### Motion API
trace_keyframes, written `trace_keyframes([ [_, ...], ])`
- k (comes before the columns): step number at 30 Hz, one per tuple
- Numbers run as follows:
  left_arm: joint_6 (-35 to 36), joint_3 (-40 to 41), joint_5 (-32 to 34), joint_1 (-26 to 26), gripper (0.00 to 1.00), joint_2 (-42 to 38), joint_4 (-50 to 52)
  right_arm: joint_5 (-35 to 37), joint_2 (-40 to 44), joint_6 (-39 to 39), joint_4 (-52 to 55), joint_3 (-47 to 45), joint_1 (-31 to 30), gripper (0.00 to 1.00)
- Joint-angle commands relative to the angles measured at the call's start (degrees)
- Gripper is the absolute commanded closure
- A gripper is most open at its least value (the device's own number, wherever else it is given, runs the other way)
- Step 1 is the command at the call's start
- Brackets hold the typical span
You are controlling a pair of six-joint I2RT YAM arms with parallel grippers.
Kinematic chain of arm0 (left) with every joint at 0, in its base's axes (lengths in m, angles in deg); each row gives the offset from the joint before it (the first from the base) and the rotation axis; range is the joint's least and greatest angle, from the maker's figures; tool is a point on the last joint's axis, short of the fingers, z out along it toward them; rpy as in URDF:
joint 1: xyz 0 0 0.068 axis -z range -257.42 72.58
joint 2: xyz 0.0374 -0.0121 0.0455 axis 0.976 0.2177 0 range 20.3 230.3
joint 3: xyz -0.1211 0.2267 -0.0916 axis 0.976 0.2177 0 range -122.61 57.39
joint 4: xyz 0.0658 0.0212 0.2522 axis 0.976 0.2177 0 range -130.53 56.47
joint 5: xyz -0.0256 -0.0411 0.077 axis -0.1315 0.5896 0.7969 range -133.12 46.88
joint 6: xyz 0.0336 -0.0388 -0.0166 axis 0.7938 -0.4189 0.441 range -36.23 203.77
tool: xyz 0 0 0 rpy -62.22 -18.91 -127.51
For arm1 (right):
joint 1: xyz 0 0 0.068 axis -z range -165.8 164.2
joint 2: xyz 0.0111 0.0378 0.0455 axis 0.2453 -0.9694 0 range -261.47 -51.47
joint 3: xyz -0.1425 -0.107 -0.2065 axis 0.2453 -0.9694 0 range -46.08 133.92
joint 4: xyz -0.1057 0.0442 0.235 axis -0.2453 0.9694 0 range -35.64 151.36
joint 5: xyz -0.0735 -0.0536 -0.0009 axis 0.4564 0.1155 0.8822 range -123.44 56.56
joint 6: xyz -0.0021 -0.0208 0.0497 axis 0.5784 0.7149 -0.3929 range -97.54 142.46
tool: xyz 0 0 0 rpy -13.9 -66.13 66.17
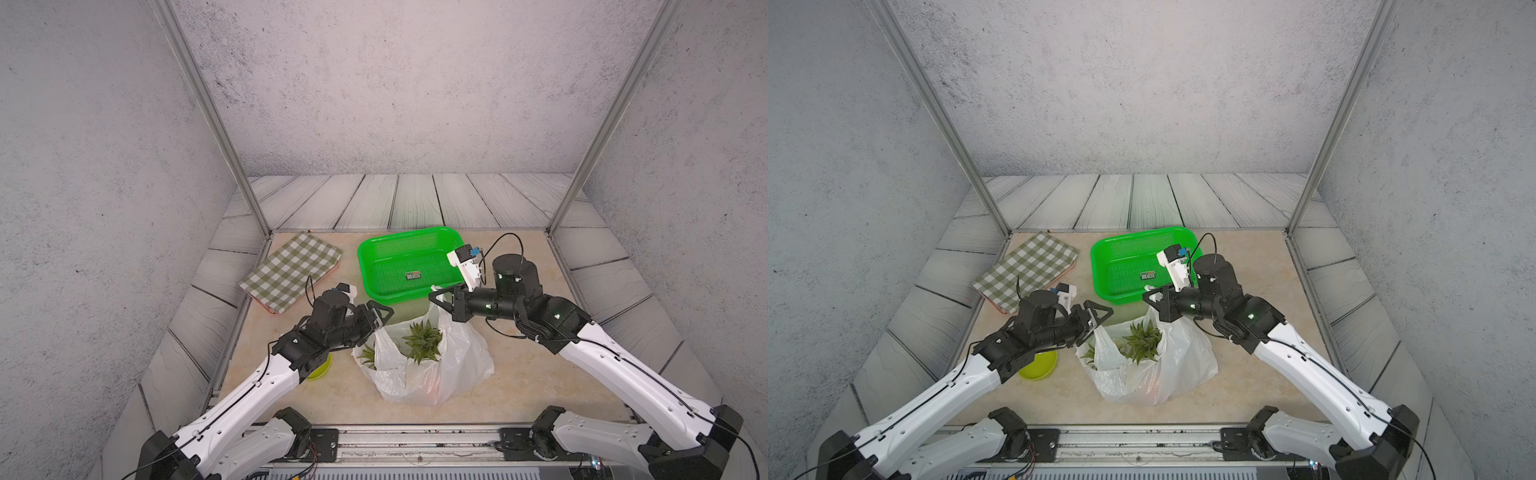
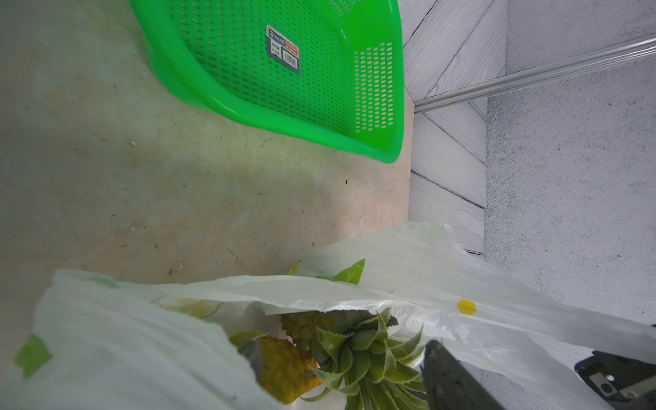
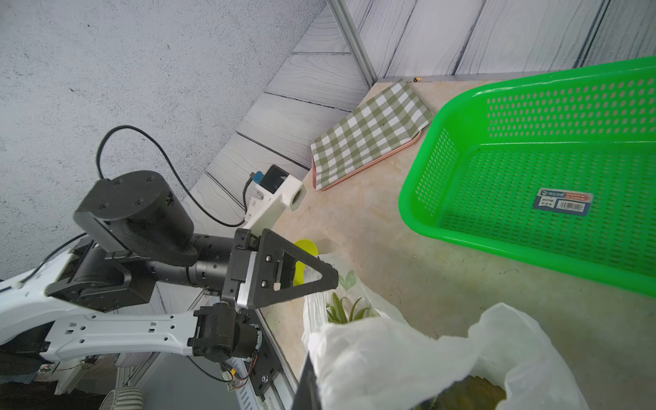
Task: Place the pineapple into a plastic bag & tie a knot
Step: Adjust the plastic bag at the center of the board.
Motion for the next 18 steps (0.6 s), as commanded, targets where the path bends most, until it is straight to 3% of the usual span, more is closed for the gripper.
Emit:
trace_keyframes([
  [1, 0.33, 0.73, 0.54, -0.64, 0.37, -2.43, -0.17, 0.44, 1.23, 0.87, -0.86, -0.31, 0.19, 1.00],
  [6, 3.34, -1.06, 0.36, -2.11, 0.71, -1.00, -4.50, 1.18, 1.87, 0.72, -0.70, -0.02, 0.30, 1.00],
  [10, 9.82, -9.08, -1.60, -3.10, 0.97, -0.05, -2.39, 3.00, 3.12, 1.82, 3.10, 3.27, 0.93, 1.00],
  [18, 23.49, -29.93, 0.63, -3.21, 1.00, -2.37, 10.62, 8.22, 4.95, 4.31, 13.76, 16.44, 5.51, 1.00],
])
